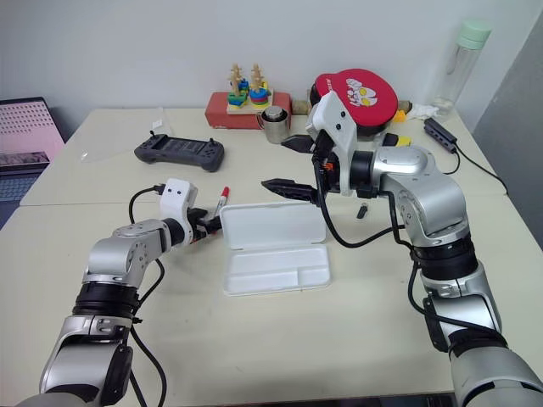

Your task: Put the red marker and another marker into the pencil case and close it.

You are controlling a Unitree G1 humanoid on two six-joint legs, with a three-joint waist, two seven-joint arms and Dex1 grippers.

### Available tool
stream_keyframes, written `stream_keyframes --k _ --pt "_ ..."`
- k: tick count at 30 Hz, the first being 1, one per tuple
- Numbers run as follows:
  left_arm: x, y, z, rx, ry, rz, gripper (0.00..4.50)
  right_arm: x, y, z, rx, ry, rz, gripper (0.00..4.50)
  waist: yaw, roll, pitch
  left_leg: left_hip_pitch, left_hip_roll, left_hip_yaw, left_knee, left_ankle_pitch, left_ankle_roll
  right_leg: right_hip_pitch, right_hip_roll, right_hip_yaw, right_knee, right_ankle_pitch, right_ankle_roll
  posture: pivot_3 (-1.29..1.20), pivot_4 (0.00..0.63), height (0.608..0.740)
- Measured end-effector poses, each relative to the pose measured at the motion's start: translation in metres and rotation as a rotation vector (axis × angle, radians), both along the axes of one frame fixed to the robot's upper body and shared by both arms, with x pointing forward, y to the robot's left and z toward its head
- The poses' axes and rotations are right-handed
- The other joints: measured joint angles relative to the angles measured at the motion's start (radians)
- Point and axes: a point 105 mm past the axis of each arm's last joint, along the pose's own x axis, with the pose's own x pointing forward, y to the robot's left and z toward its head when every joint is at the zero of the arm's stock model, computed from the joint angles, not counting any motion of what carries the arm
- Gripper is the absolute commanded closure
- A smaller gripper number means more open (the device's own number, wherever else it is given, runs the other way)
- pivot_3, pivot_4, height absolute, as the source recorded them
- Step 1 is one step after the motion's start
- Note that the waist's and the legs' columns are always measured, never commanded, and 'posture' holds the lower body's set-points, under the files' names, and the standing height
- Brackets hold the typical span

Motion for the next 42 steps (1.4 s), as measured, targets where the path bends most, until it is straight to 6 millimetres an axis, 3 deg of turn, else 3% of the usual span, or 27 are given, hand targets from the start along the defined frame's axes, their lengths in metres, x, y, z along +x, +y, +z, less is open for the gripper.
stream_keyframes --k 12,18,21,24,27,29,30,32,35,42 --pt "0.001 -0.002 -0.002 -0.005 -0.008 -0.01 3.96 0.0 -0.001 0.0 -0.003 -0.002 -0.005 0.0 0.001 0.0 0.0 0.0 0.0 0.0 0.0 0.0 0.0 0.0 0.0 0.0 0.0 0.0 0.0 0.0 0.15 0.74" --pt "0.007 0.006 0.004 -0.018 -0.089 0.045 4.09 0.001 -0.005 -0.002 -0.01 0.001 -0.015 0.0 0.001 0.0 0.0 -0.001 0.0 0.0 0.0 0.0 0.0 -0.001 0.0 0.0 0.0 0.0 0.0 0.0 0.15 0.74" --pt "0.009 0.008 0.031 -0.095 -0.217 0.021 4.09 0.002 -0.009 0.0 -0.009 -0.004 -0.027 0.0 0.001 0.0 0.0 -0.001 0.0 0.0 0.0 0.0 0.0 -0.001 0.0 0.0 0.0 0.0 0.0 0.0 0.15 0.74" --pt "0.005 0.001 0.075 -0.189 -0.374 -0.072 4.09 0.003 -0.017 0.004 0.0 -0.008 -0.041 0.0 0.003 0.0 0.0 -0.002 0.0 -0.001 0.001 0.0 0.0 -0.001 -0.001 -0.001 -0.001 0.0 0.0 0.0 0.15 0.74" --pt "-0.03 -0.022 0.134 -0.25 -0.521 -0.383 4.09 -0.008 -0.039 0.0 -0.007 0.015 -0.03 0.0 0.004 -0.001 0.0 -0.007 0.0 -0.006 0.002 0.0 0.0 -0.002 -0.002 -0.002 -0.004 0.0 0.0 0.0 0.15 0.74" --pt "-0.057 -0.037 0.151 -0.201 -0.534 -0.574 4.09 -0.014 -0.05 -0.006 -0.023 0.042 -0.026 0.0 0.002 0.001 0.0 -0.008 0.0 -0.007 0.001 0.0 0.0 -0.002 -0.002 -0.003 -0.004 0.0 0.0 0.0 0.15 0.74" --pt "-0.072 -0.047 0.145 -0.151 -0.48 -0.677 4.09 -0.02 -0.053 -0.009 -0.036 0.055 -0.009 0.0 0.0 0.002 -0.001 -0.007 0.0 -0.006 0.0 0.0 0.0 -0.002 -0.002 -0.004 -0.004 0.0 0.0 0.0 0.15 0.74" --pt "-0.094 -0.065 0.113 -0.109 -0.317 -0.843 4.09 -0.029 -0.059 -0.014 -0.065 0.072 0.006 0.0 0.001 0.004 0.0 -0.006 0.0 -0.006 0.0 0.0 0.0 0.0 -0.002 -0.007 -0.004 0.0 0.0 0.0 0.15 0.74" --pt "-0.116 -0.079 0.072 -0.096 -0.118 -0.982 4.09 -0.034 -0.062 -0.019 -0.095 0.079 0.007 0.0 0.003 0.003 0.0 -0.007 0.002 -0.007 0.003 0.0 0.0 0.001 -0.001 -0.01 -0.004 0.0 0.0 0.0 0.15 0.74" --pt "-0.112 -0.072 0.021 0.138 0.017 -1.017 4.09 -0.04 -0.062 -0.026 -0.12 0.089 -0.004 0.0 0.02 0.003 0.0 -0.006 0.001 -0.008 0.003 0.0 0.0 0.003 -0.001 -0.011 -0.004 0.0 0.0 0.0 0.15 0.74"
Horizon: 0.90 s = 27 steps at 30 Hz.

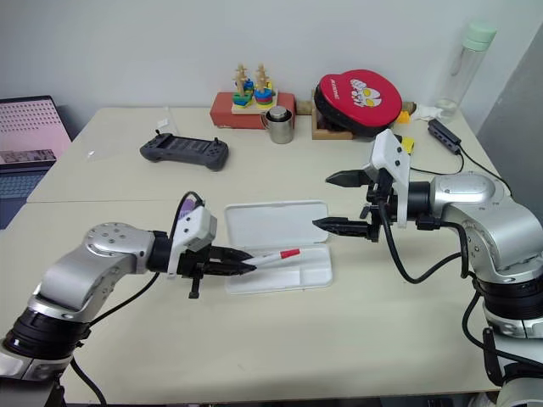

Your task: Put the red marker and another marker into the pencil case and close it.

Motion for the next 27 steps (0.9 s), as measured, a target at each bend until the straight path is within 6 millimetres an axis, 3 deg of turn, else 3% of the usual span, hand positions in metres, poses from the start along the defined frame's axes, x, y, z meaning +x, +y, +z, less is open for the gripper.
stream_keyframes --k 6,17,24,25,27 --pt "0.005 -0.007 -0.017 0.029 -0.025 -0.017 4.09 -0.004 0.001 -0.015 -0.044 0.029 -0.003 0.0 0.003 0.0 0.0 -0.002 -0.001 -0.003 0.001 0.0 0.0 0.0 -0.001 -0.003 -0.001 0.0 0.0 0.0 0.15 0.74" --pt "0.03 -0.016 0.0 0.046 -0.198 -0.043 4.09 -0.012 0.0 -0.03 -0.088 0.073 0.007 0.0 0.004 0.0 0.0 -0.006 -0.001 -0.006 0.008 0.0 0.0 0.0 -0.001 -0.004 0.0 0.0 0.0 0.0 0.15 0.74" --pt "0.036 -0.021 -0.002 0.066 -0.191 -0.073 4.09 -0.016 0.002 -0.035 -0.087 0.082 0.006 0.0 0.004 0.0 0.0 -0.008 -0.001 -0.008 0.009 0.0 0.0 0.0 -0.001 -0.005 0.001 0.0 0.0 0.0 0.15 0.74" --pt "0.036 -0.021 -0.003 0.065 -0.183 -0.071 3.53 -0.016 0.002 -0.035 -0.085 0.084 0.005 0.0 0.003 0.0 0.0 -0.008 -0.001 -0.008 0.009 0.0 0.0 0.0 -0.001 -0.005 0.001 0.0 0.0 0.0 0.15 0.74" --pt "0.036 -0.02 -0.004 0.066 -0.18 -0.07 3.34 -0.017 0.002 -0.035 -0.084 0.086 0.004 0.0 0.003 0.0 0.0 -0.008 -0.001 -0.008 0.009 0.0 0.0 0.0 -0.001 -0.005 0.001 0.0 0.0 0.0 0.15 0.74"
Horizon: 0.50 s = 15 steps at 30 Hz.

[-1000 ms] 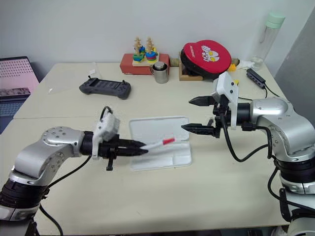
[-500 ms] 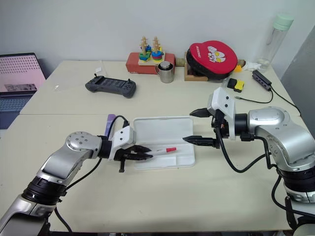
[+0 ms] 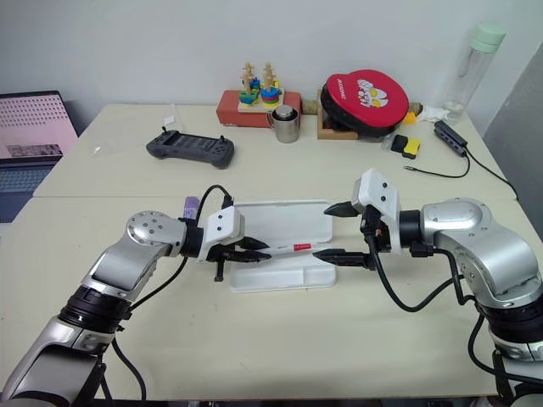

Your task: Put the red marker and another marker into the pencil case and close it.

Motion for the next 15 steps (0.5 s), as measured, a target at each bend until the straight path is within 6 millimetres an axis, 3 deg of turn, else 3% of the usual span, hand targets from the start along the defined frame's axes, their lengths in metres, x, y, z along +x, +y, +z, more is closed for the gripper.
stream_keyframes --k 11,15 --pt "0.005 0.001 0.0 -0.027 0.02 0.062 1.09 -0.001 0.001 0.001 0.012 0.006 0.005 0.0 0.0 0.0 0.0 0.0 0.0 0.0 0.0 0.0 0.0 0.0 0.0 0.0 0.0 0.0 0.0 0.0 0.15 0.74" --pt "0.005 -0.007 0.046 -0.296 0.041 0.121 0.3 0.001 0.002 0.005 0.024 0.0 0.01 0.0 -0.001 0.0 0.0 -0.001 0.0 -0.001 0.001 0.0 0.0 0.0 0.0 0.001 0.001 0.0 0.0 0.0 0.15 0.74"
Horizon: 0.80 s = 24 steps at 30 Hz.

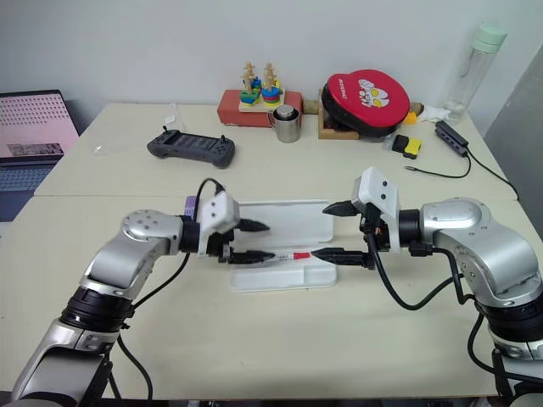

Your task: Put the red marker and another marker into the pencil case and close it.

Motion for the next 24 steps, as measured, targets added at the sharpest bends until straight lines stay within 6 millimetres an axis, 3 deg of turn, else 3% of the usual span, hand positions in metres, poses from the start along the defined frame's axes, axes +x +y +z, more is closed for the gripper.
stream_keyframes --k 2,3,5,8,10,12,13,17,21,24 --pt "0.011 0.003 0.028 -0.134 -0.035 0.09 0.05 0.005 0.004 0.008 0.043 -0.016 -0.001 0.0 0.0 0.0 0.0 0.0 0.0 0.0 0.001 0.0 0.0 0.0 0.0 0.0 0.0 0.0 0.0 0.0 0.15 0.74" --pt "0.021 0.009 0.052 -0.263 -0.068 0.186 0.05 0.009 0.008 0.019 0.092 -0.04 -0.002 0.0 0.0 0.0 0.0 0.0 0.0 0.0 0.002 0.0 0.0 0.0 0.0 0.0 0.002 0.0 0.0 0.0 0.15 0.74" --pt "0.033 0.02 0.076 -0.398 -0.104 0.314 0.05 0.015 0.012 0.03 0.128 -0.068 -0.01 0.0 0.0 0.0 0.0 0.001 0.0 0.0 0.002 0.0 0.0 0.0 0.0 0.0 0.002 0.0 0.0 0.0 0.15 0.74" --pt "0.056 0.065 0.115 -0.595 -0.196 0.638 0.05 0.029 0.016 0.046 0.17 -0.117 -0.045 0.0 -0.004 0.0 0.0 0.001 0.0 0.001 0.002 0.0 0.0 -0.001 0.0 0.0 0.002 0.0 0.0 0.0 0.15 0.74" --pt "0.06 0.094 0.117 -0.645 -0.207 0.807 0.05 0.035 0.015 0.048 0.185 -0.118 -0.061 0.0 -0.005 0.0 -0.001 0.002 0.0 0.001 0.001 0.0 0.0 -0.001 0.0 0.001 0.003 0.0 0.0 0.0 0.15 0.74" --pt "0.065 0.126 0.092 -0.601 -0.157 1.013 0.05 0.041 0.018 0.049 0.203 -0.112 -0.072 0.0 -0.007 0.0 -0.001 0.003 -0.001 0.001 0.0 0.0 0.0 -0.002 0.0 0.001 0.003 0.0 0.0 0.0 0.15 0.74" --pt "0.067 0.137 0.068 -0.548 -0.09 1.1 0.05 0.044 0.019 0.051 0.207 -0.119 -0.076 0.0 -0.006 0.0 -0.001 0.002 -0.002 0.001 0.0 0.0 0.0 -0.002 0.0 0.001 0.003 0.0 0.0 0.0 0.15 0.74" --pt "0.061 0.151 -0.012 -0.335 0.124 1.252 0.05 0.049 0.03 0.062 0.223 -0.166 -0.063 0.0 -0.001 -0.001 -0.001 0.0 -0.002 -0.003 0.001 0.0 0.0 -0.003 -0.001 0.0 0.003 0.0 0.0 0.0 0.15 0.74" --pt "0.061 0.143 -0.025 -0.276 0.155 1.234 0.05 0.051 0.037 0.06 0.219 -0.172 -0.054 0.0 0.003 -0.003 -0.002 0.0 -0.004 -0.004 0.002 0.0 0.0 -0.002 -0.003 0.0 0.003 0.0 0.0 0.0 0.15 0.74" --pt "0.059 0.14 -0.045 -0.227 0.226 1.236 0.05 0.051 0.038 0.06 0.221 -0.171 -0.055 0.0 -0.003 -0.002 -0.001 0.0 -0.004 -0.003 0.001 0.0 0.0 -0.003 -0.003 0.0 0.003 0.0 0.0 0.0 0.15 0.74"
